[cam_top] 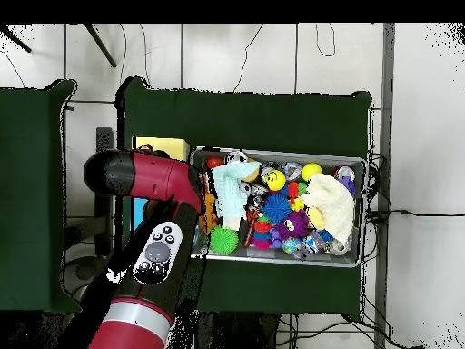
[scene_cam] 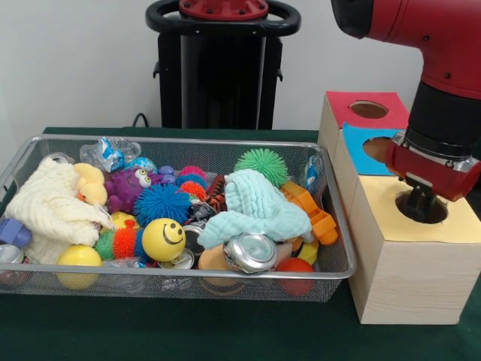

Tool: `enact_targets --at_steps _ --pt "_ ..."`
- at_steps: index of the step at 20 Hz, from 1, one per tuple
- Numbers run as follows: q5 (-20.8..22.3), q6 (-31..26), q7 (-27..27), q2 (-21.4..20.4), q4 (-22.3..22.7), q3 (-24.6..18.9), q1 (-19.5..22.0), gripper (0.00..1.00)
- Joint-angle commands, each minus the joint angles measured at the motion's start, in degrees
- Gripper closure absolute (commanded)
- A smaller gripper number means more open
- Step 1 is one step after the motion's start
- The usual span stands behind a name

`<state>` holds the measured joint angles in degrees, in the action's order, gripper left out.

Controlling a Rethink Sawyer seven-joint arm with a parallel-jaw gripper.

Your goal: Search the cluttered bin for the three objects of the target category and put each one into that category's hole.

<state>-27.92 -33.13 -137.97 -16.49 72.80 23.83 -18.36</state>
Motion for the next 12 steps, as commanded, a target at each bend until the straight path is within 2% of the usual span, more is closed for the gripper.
enact_targets --at_steps 1,12 --pt "-2.6 -5.1 -14.2 -1.9 2.2 -3.1 0.5 1.0" --pt "-1.3 -11.4 -14.3 -7.4 2.8 -0.4 -0.3 1.0"
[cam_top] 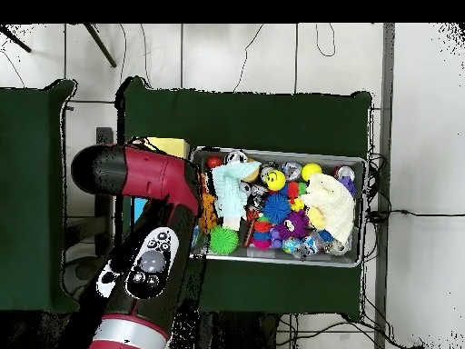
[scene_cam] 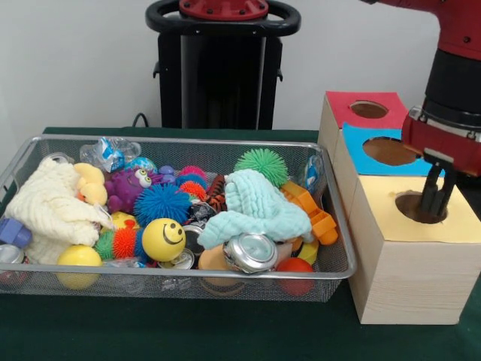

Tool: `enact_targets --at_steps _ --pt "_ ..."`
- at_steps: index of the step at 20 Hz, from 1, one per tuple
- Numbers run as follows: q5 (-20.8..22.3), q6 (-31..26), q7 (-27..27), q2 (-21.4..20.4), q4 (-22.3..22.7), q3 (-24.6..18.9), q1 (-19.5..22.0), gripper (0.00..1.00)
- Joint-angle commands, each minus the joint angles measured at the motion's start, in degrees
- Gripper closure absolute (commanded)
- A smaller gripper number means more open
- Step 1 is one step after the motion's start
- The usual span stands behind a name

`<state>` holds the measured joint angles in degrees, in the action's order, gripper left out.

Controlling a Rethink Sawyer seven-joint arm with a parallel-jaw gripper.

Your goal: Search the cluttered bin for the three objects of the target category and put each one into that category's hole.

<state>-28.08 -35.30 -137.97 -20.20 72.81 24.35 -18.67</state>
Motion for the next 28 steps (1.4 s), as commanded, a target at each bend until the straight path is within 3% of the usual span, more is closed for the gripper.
enact_targets --at_steps 1,11,22,28 --pt "-1.1 -9.6 -14.4 -4.0 2.9 -0.9 -0.1 1.0" --pt "1.6 -12.5 -7.7 -10.2 7.3 -0.1 2.6 1.0" --pt "4.5 -8.5 2.3 -17.1 16.0 -2.8 8.1 1.0" --pt "5.9 -5.5 2.9 -19.1 19.6 -3.0 9.9 1.0"
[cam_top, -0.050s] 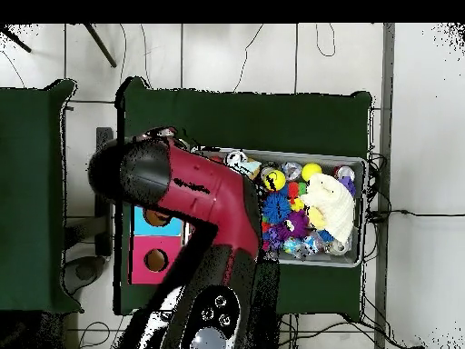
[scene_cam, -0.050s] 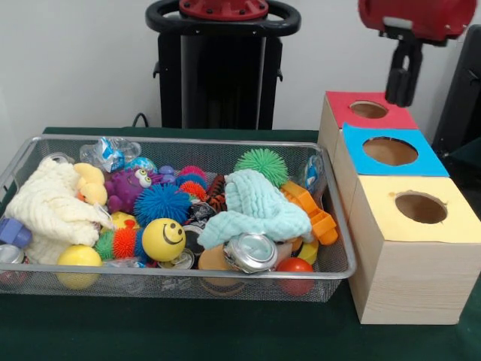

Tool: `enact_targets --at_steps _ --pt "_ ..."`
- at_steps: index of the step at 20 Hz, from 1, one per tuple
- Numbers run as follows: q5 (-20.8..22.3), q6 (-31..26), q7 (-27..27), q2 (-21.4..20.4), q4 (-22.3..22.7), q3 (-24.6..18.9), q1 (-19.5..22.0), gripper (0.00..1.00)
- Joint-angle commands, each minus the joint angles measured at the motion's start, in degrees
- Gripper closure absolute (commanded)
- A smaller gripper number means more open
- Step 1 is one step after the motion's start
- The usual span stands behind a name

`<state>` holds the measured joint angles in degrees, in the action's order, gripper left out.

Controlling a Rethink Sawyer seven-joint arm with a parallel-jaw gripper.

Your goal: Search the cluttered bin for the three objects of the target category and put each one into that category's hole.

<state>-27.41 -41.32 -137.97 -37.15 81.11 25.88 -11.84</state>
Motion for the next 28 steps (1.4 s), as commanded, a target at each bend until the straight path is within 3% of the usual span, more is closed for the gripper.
enact_targets --at_steps 1,14,28 --pt "5.3 1.4 3.2 -2.3 12.1 -4.9 3.7 1.0" --pt "12.1 11.4 11.0 -4.2 18.9 -13.8 16.4 1.0" --pt "24.5 13.0 14.6 -8.6 23.5 -24.5 29.5 1.0"
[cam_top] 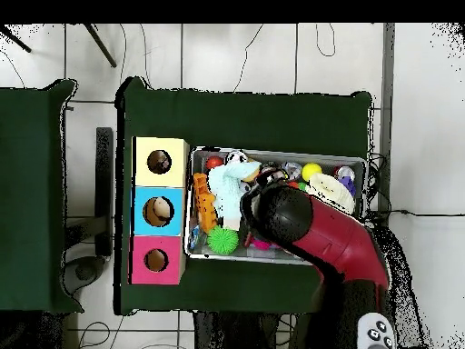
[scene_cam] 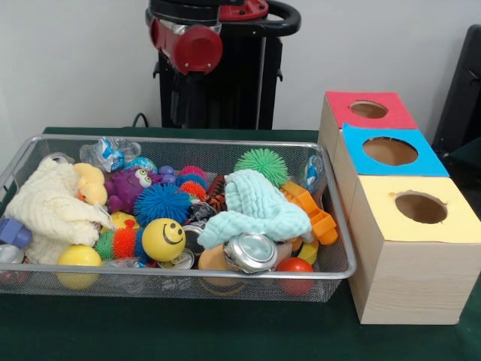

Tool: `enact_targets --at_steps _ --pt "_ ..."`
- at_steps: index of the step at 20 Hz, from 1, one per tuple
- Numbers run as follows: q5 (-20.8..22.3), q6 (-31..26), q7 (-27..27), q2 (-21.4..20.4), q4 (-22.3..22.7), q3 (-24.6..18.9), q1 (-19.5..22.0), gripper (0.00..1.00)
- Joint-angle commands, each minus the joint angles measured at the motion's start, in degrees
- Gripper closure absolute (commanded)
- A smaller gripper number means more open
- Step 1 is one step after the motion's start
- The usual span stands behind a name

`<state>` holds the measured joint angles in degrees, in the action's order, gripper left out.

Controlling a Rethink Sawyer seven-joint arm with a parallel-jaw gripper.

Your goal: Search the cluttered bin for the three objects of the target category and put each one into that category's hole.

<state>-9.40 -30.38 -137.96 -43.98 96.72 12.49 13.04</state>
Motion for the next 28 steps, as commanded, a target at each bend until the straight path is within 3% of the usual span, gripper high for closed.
enact_targets --at_steps 1,13,22,28 --pt "7.2 1.9 14.3 -1.9 8.0 -11.7 5.2 1.0" --pt "16.5 3.7 14.0 -3.3 10.7 -19.4 14.5 1.0" --pt "23.0 4.6 14.0 -1.7 10.5 -25.3 21.8 1.0" --pt "26.7 4.0 13.0 -1.0 9.8 -27.9 24.5 1.0"
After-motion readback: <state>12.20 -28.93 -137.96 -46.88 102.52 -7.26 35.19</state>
